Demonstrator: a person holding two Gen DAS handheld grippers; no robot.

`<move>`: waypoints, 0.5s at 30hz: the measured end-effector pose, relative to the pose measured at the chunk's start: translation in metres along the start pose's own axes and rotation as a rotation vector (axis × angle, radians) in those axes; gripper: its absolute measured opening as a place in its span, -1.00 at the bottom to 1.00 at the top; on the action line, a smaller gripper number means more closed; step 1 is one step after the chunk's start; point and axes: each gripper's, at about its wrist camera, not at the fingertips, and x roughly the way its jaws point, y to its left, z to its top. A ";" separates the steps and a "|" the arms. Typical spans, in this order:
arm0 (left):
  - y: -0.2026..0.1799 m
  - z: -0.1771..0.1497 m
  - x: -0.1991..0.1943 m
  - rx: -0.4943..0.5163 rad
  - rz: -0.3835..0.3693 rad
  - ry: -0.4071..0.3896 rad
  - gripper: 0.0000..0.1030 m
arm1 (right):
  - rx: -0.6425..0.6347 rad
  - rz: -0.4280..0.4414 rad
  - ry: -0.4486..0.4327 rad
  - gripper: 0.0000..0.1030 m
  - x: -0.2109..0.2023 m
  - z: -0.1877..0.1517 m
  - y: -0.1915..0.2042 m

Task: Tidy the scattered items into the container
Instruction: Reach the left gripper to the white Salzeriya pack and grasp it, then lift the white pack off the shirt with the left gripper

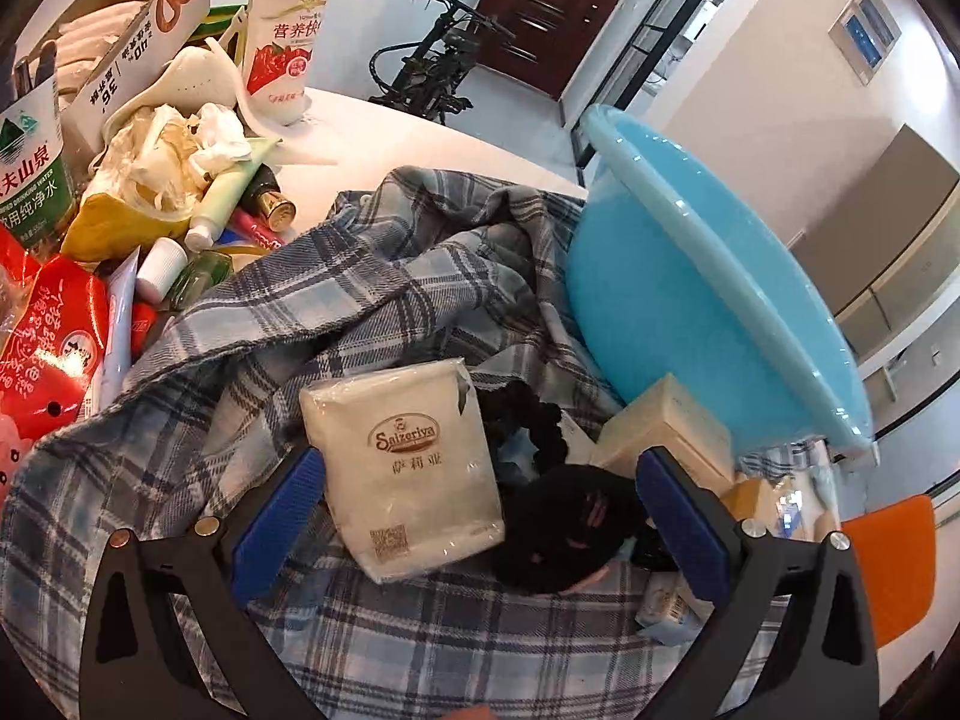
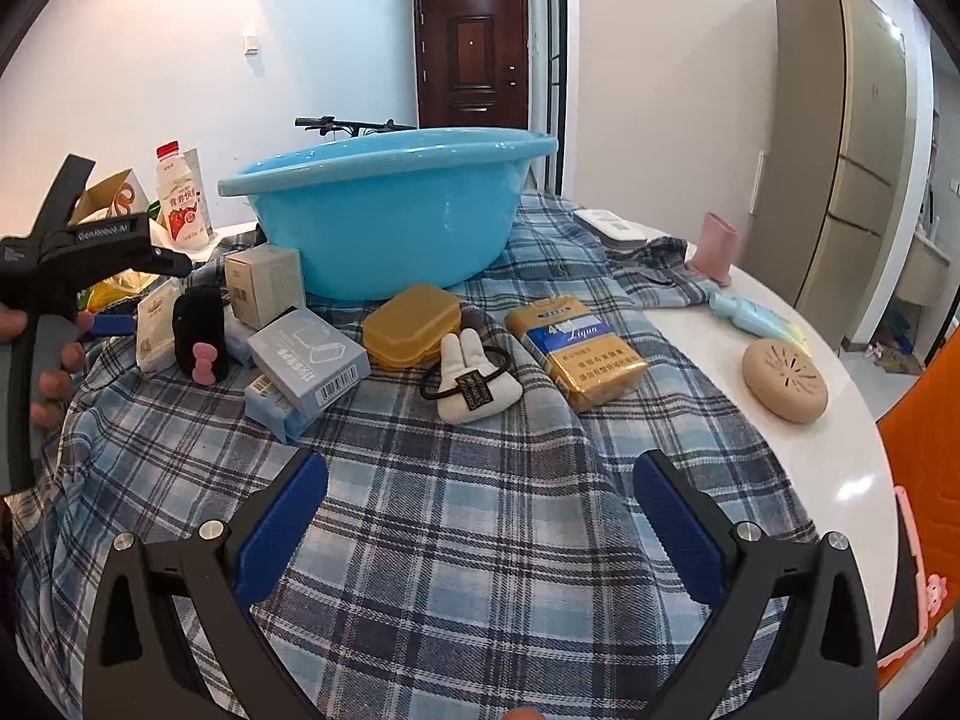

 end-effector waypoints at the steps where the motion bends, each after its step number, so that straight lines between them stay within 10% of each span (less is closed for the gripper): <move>1: 0.001 0.000 0.002 -0.004 0.000 0.003 0.99 | 0.004 0.005 0.003 1.00 0.001 -0.001 -0.001; 5: 0.009 0.003 -0.001 -0.028 0.020 -0.030 0.56 | 0.011 0.003 0.009 1.00 0.002 -0.002 -0.004; 15: 0.012 0.001 0.011 0.018 0.060 -0.018 0.56 | 0.018 0.006 0.013 1.00 0.004 -0.003 -0.003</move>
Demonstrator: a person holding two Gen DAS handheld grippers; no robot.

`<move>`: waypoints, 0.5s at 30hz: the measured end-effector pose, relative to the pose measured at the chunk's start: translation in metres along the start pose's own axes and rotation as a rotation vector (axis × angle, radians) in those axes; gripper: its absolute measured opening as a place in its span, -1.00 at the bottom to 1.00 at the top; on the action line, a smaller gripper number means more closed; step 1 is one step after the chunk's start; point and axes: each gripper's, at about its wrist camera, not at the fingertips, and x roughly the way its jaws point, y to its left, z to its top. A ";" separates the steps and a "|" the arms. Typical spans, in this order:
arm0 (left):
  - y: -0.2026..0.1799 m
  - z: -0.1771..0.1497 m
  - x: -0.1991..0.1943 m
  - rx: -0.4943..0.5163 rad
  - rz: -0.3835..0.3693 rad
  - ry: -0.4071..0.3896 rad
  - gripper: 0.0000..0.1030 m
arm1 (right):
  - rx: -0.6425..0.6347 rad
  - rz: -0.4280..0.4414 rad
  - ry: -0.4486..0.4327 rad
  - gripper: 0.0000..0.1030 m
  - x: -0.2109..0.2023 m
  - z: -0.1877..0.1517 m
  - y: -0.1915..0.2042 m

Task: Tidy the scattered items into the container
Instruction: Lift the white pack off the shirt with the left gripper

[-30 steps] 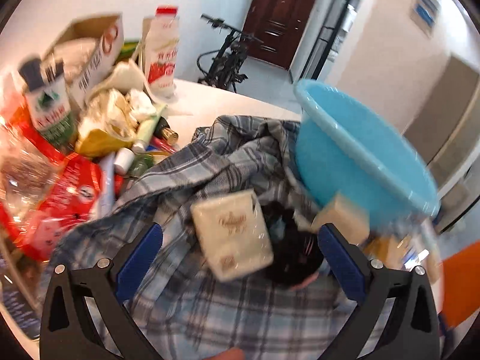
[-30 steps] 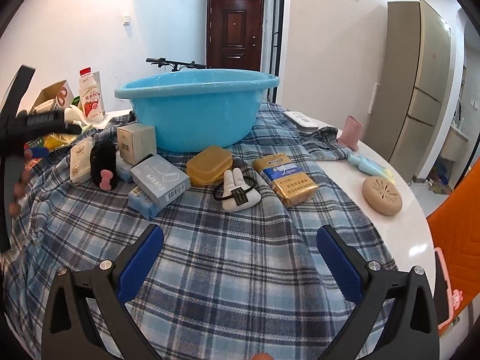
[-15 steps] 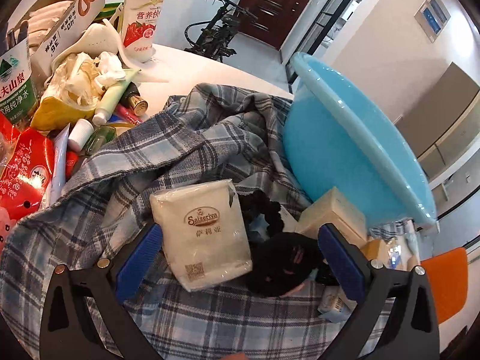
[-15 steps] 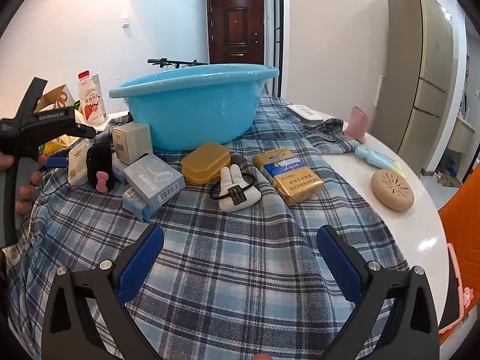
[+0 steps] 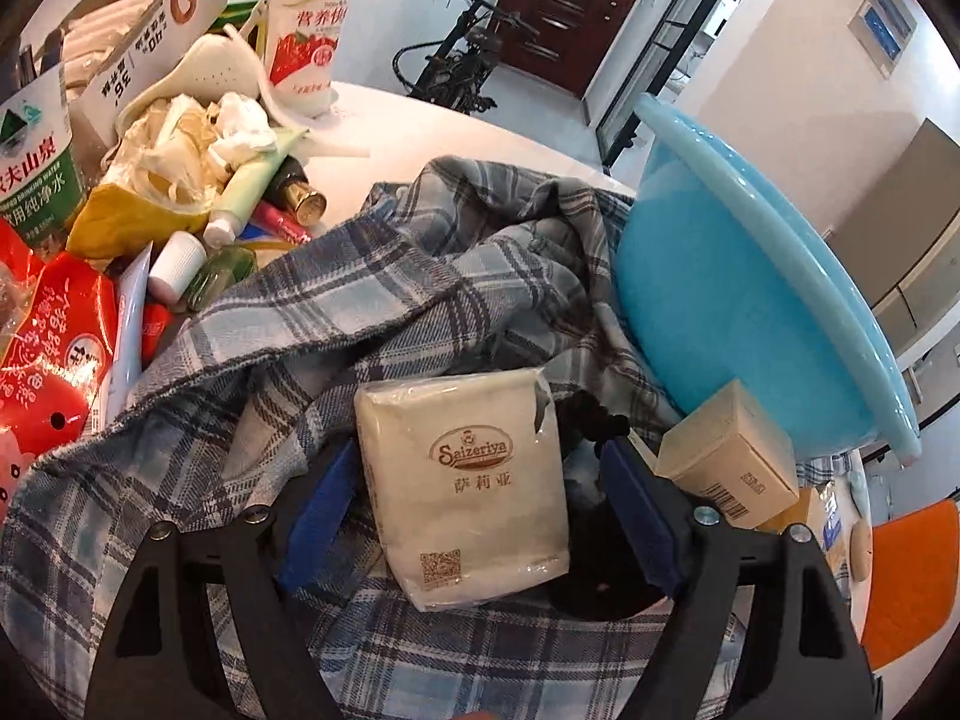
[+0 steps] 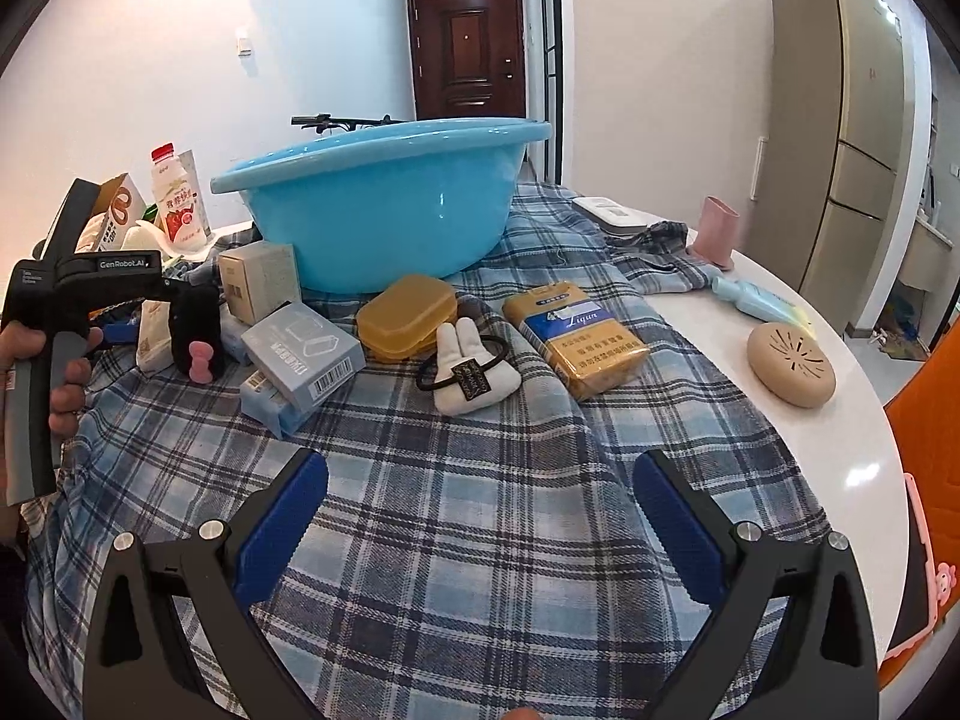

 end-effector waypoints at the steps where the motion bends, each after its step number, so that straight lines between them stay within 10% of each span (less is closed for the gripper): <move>1: -0.001 -0.001 0.001 0.011 0.003 -0.003 0.40 | -0.001 -0.001 0.001 1.00 0.000 0.000 0.000; 3: -0.004 -0.001 0.003 0.034 0.029 -0.002 -0.08 | -0.002 -0.003 0.003 1.00 0.000 -0.001 0.001; 15: -0.012 -0.003 -0.022 0.092 0.040 -0.084 -0.11 | 0.003 -0.030 0.012 1.00 0.000 -0.003 0.000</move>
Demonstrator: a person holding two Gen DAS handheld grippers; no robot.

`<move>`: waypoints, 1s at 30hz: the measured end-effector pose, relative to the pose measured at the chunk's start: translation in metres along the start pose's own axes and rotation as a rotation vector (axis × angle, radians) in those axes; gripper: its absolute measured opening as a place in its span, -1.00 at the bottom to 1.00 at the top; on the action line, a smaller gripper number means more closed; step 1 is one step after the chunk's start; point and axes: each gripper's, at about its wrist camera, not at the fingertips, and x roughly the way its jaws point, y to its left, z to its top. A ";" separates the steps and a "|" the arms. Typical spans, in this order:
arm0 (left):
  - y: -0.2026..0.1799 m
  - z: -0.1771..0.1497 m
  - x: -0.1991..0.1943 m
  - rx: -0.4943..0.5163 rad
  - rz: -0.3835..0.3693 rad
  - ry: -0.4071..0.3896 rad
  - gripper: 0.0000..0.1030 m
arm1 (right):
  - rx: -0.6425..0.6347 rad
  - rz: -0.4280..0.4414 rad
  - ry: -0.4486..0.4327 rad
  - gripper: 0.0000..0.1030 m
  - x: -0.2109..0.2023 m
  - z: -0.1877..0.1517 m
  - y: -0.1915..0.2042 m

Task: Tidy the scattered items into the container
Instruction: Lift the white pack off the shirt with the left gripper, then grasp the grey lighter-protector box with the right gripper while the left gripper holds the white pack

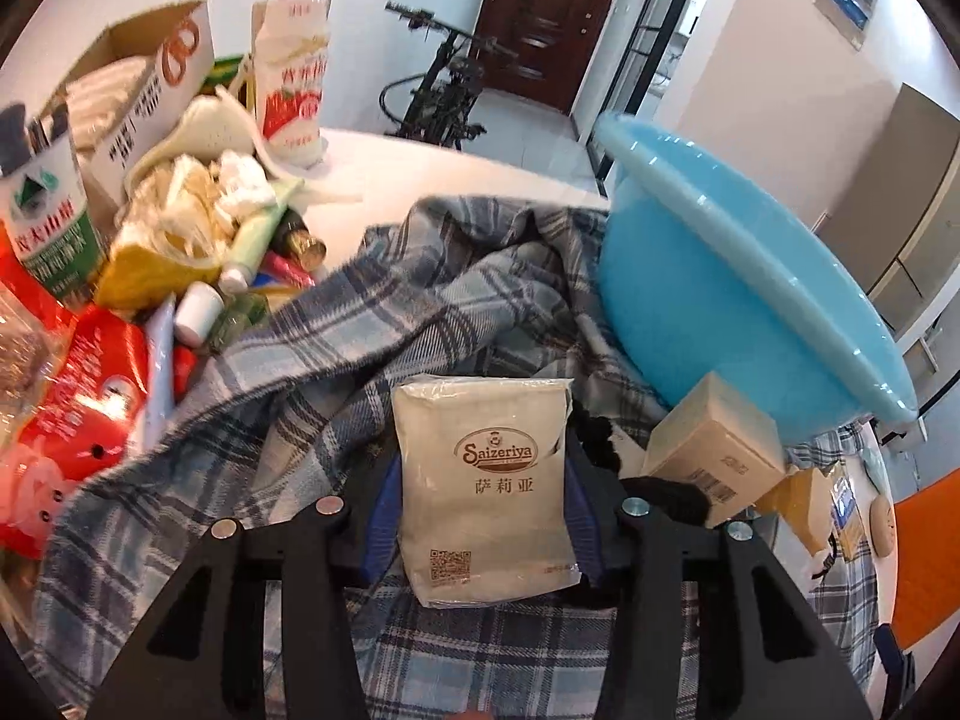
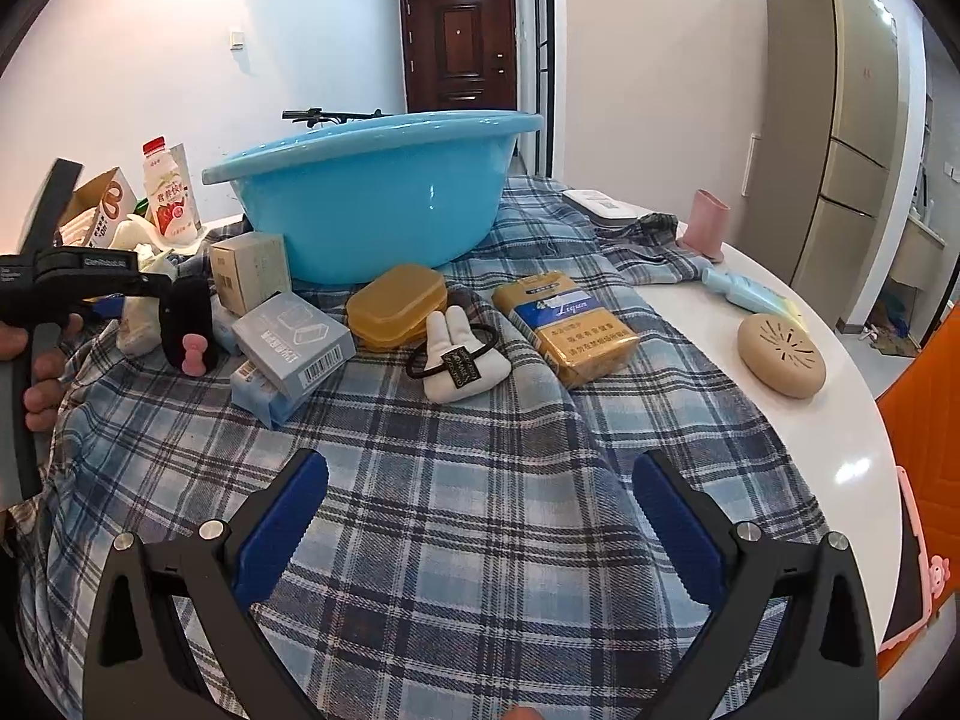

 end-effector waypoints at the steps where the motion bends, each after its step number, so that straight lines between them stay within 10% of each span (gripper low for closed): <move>1: -0.001 -0.001 -0.005 0.006 0.000 -0.013 -0.11 | 0.001 -0.002 -0.002 1.00 -0.001 0.001 0.000; 17: -0.019 -0.034 -0.051 0.198 0.024 -0.170 -0.11 | -0.031 0.183 0.072 1.00 0.021 0.039 0.034; 30: 0.005 -0.033 -0.068 0.131 -0.053 -0.193 -0.09 | 0.003 0.167 0.253 1.00 0.095 0.062 0.083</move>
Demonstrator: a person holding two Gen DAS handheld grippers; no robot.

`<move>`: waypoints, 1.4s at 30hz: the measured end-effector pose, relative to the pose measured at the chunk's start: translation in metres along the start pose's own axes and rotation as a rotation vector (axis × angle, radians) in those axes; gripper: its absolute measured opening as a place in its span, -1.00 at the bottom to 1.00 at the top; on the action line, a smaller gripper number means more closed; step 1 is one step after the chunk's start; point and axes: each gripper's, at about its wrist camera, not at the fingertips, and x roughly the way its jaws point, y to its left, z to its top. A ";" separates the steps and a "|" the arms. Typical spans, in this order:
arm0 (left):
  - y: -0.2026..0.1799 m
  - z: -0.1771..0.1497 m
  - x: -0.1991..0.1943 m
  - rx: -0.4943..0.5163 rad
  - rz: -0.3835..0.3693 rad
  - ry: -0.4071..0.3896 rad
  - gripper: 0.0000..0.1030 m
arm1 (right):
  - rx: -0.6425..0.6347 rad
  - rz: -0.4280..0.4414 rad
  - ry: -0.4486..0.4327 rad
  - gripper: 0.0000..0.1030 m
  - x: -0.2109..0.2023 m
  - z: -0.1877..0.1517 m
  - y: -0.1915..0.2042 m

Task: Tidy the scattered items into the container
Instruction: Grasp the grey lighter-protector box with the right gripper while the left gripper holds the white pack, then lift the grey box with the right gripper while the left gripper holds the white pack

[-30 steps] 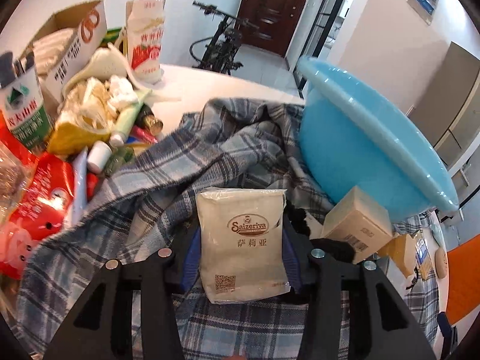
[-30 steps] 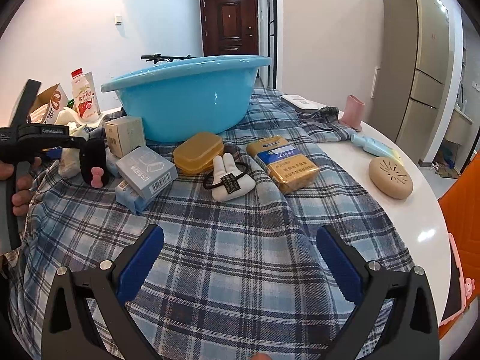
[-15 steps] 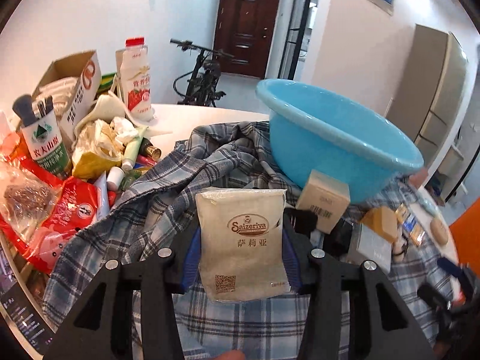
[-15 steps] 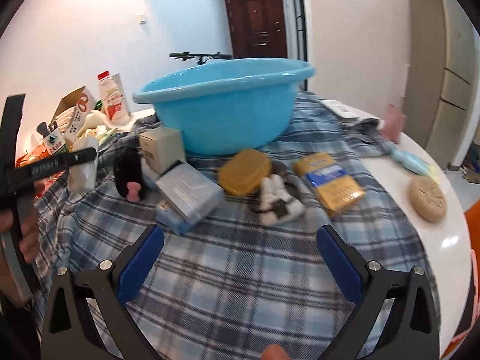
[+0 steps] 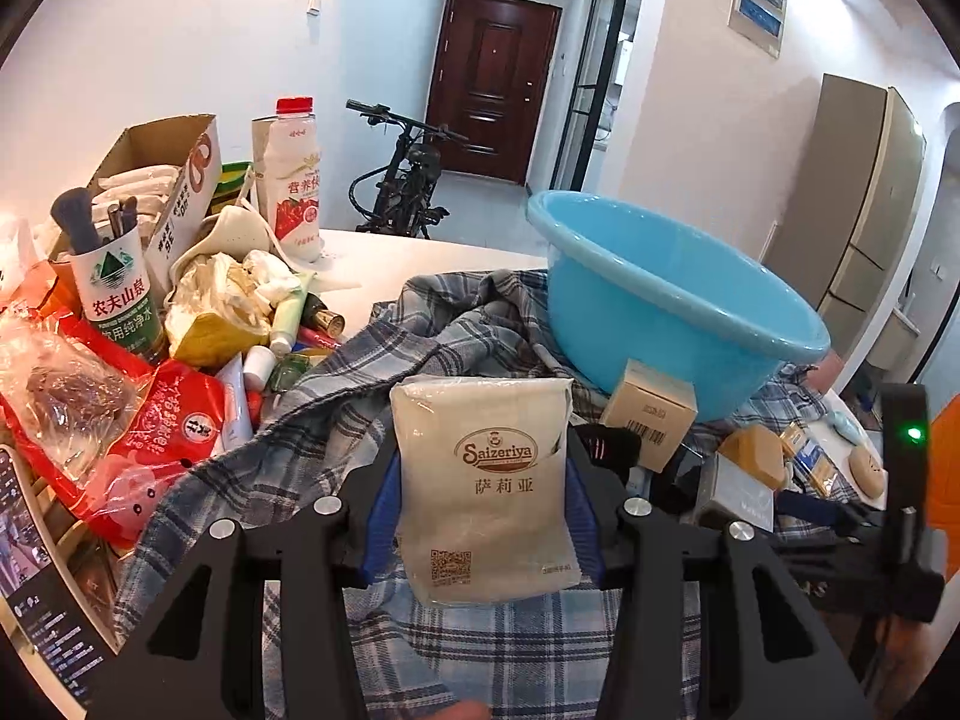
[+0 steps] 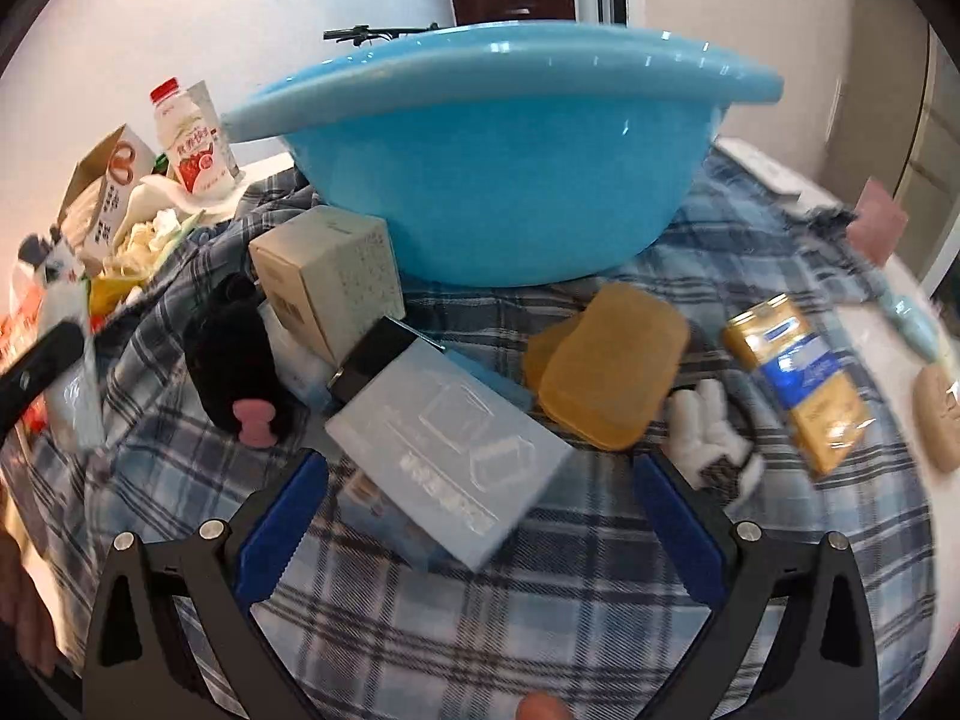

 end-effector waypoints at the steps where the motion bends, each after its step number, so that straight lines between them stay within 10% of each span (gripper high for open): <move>1: 0.000 0.000 0.000 0.001 -0.008 0.004 -0.09 | 0.011 0.006 0.006 1.00 0.003 0.001 -0.001; 10: -0.007 -0.003 -0.005 0.031 -0.026 -0.004 -0.09 | 0.003 0.026 0.018 0.10 0.012 0.000 0.008; 26: -0.012 -0.007 0.000 0.050 -0.026 0.019 -0.08 | -0.024 0.047 -0.096 -0.05 -0.022 -0.007 0.012; 27: -0.013 -0.007 0.000 0.053 -0.025 0.020 -0.08 | -0.024 0.048 -0.102 -0.21 -0.024 -0.008 0.011; 28: -0.013 -0.007 0.000 0.055 -0.024 0.020 -0.08 | -0.026 0.042 -0.106 -0.92 -0.027 -0.009 0.011; 29: -0.014 -0.007 0.000 0.057 -0.024 0.021 -0.08 | -0.027 0.042 -0.105 -0.98 -0.029 -0.011 0.011; 35: -0.015 -0.008 0.001 0.061 -0.024 0.024 -0.08 | -0.038 0.008 -0.083 -0.88 -0.025 -0.015 0.006; 38: -0.015 -0.008 0.002 0.061 -0.022 0.026 -0.08 | -0.049 0.038 -0.094 0.83 -0.026 -0.015 0.011; 42: -0.017 -0.009 0.001 0.066 -0.023 0.024 -0.08 | -0.037 0.066 -0.157 0.99 -0.034 -0.005 0.020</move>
